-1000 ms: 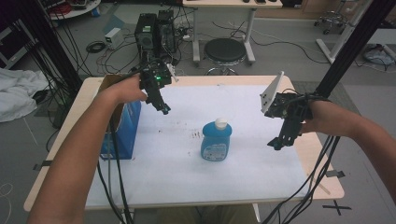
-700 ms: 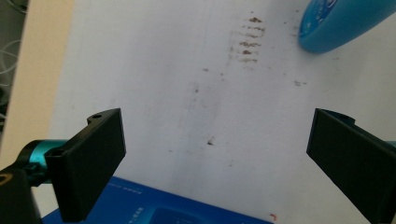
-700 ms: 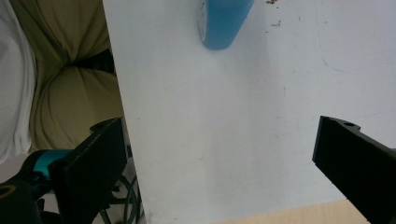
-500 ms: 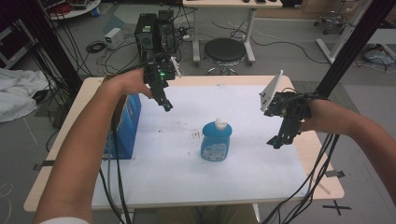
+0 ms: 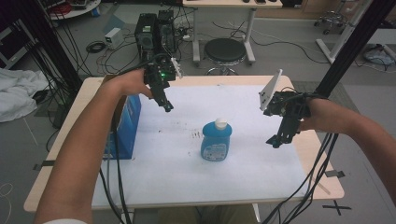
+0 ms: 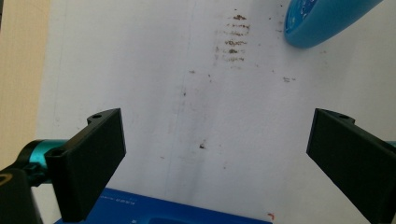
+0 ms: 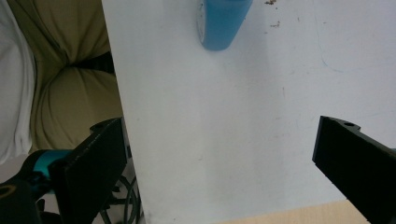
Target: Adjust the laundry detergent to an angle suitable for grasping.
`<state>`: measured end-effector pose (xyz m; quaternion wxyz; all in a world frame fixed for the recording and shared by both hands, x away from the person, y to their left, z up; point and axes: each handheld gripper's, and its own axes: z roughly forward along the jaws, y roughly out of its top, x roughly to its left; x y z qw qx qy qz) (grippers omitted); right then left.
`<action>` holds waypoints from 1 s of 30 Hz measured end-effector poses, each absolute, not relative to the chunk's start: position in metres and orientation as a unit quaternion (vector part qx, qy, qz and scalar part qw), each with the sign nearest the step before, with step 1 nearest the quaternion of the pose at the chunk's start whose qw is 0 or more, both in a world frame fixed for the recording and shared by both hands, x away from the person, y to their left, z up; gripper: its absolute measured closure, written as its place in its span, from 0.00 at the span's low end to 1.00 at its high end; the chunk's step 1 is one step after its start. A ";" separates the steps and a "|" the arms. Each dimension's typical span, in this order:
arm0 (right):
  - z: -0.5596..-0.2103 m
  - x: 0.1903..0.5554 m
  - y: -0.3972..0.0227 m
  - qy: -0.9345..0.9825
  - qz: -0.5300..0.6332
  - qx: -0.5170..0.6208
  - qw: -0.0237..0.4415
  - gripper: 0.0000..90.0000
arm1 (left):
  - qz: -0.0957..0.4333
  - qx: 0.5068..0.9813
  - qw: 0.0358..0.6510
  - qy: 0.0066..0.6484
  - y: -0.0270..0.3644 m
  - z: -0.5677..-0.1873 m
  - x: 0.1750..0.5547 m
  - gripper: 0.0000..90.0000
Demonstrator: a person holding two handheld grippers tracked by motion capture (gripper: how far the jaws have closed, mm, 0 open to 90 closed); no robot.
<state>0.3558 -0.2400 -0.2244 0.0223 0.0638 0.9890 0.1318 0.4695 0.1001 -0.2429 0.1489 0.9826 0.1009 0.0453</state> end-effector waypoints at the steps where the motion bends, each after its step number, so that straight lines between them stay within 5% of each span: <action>1: -0.225 0.357 -0.240 0.989 0.134 0.065 0.024 0.03 | 0.045 0.983 0.149 0.101 0.100 -0.243 0.469 0.05; 30: -0.217 0.357 -0.238 0.989 0.133 0.058 0.031 0.03 | 0.056 0.980 0.167 0.098 0.102 -0.239 0.463 0.05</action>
